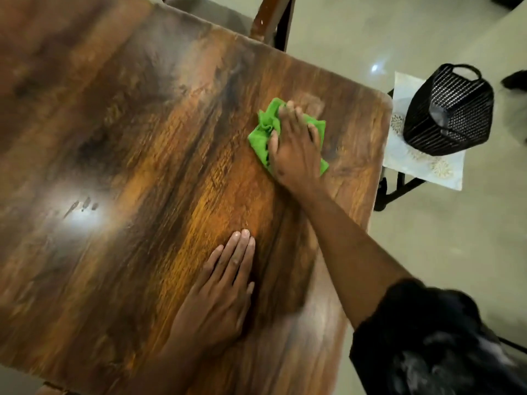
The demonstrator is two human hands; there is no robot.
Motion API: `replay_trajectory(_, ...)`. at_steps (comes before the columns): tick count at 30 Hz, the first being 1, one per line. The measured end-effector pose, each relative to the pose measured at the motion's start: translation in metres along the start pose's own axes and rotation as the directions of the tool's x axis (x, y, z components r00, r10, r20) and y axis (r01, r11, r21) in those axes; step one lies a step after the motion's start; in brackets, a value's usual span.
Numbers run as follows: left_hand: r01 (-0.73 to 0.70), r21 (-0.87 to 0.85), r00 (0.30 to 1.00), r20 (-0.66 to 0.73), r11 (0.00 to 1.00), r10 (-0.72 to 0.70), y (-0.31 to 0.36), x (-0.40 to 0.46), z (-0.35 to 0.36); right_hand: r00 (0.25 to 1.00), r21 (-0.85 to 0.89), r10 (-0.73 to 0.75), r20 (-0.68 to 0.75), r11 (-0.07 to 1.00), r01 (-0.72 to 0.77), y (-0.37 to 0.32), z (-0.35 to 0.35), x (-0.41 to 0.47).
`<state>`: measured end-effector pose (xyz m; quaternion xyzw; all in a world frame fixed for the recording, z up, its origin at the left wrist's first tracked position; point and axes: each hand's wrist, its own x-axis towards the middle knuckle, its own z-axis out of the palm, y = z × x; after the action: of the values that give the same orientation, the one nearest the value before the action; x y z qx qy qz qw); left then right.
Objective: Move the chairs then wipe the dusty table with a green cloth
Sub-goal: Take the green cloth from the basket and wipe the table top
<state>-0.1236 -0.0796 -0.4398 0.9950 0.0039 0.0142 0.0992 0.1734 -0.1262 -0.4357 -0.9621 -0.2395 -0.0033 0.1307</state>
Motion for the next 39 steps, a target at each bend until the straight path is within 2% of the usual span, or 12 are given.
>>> replay_trajectory(4,-0.003,0.012,1.0,0.022,1.0,0.003,-0.003,0.001,0.002,0.994,0.031,0.1,0.049,0.994,-0.101,0.032,-0.006,0.068)
replay_trajectory(7,-0.003,0.006,0.999,0.044,1.0,0.003,-0.004,0.0,0.001,0.995,0.047,0.079,0.053,0.996,-0.082,0.034,-0.009,0.066)
replay_trajectory(16,0.029,-0.012,0.994,0.11,1.0,-0.027,0.002,0.001,-0.007,0.985,0.065,-0.095,0.141,0.994,0.087,0.038,-0.028,-0.116)
replay_trajectory(19,0.125,0.047,0.98,0.151,0.991,-0.131,0.014,0.002,-0.018,0.969,0.059,-0.151,0.197,0.988,0.142,0.043,-0.042,-0.192)
replay_trajectory(22,0.325,0.087,0.924,0.183,0.942,-0.336,0.044,0.001,-0.03,0.946,0.089,-0.191,0.261,0.981,0.173,0.051,-0.053,-0.223)
replay_trajectory(25,0.534,-0.049,0.841,0.137,0.844,-0.524,0.088,0.012,-0.041,0.925,0.252,-0.231,0.301,0.955,0.157,0.064,-0.071,-0.209)
replay_trajectory(27,0.569,-0.134,0.821,0.151,0.811,-0.551,0.113,0.025,-0.051,0.949,0.324,-0.17,0.266,0.943,0.078,0.079,-0.087,-0.196)
replay_trajectory(29,0.586,-0.227,0.81,0.169,0.778,-0.561,0.13,0.04,-0.06,0.973,0.291,-0.077,0.216,0.957,0.011,0.097,-0.098,-0.192)
replay_trajectory(31,0.625,-0.317,0.779,0.204,0.713,-0.592,0.142,0.058,-0.068,0.958,0.291,-0.088,0.272,0.957,0.005,0.108,-0.103,-0.197)
replay_trajectory(35,0.767,-0.467,0.6,0.281,0.439,-0.749,0.147,0.084,-0.055,0.912,0.351,-0.159,0.378,0.936,0.018,0.104,-0.1,-0.218)
replay_trajectory(37,0.809,-0.441,0.537,0.285,0.388,-0.794,0.143,0.09,-0.045,0.913,0.357,-0.136,0.385,0.934,-0.011,0.095,-0.103,-0.229)
replay_trajectory(39,0.836,-0.354,0.529,0.316,0.419,-0.788,0.143,0.095,-0.048,0.897,0.367,-0.125,0.423,0.929,-0.044,0.09,-0.109,-0.245)
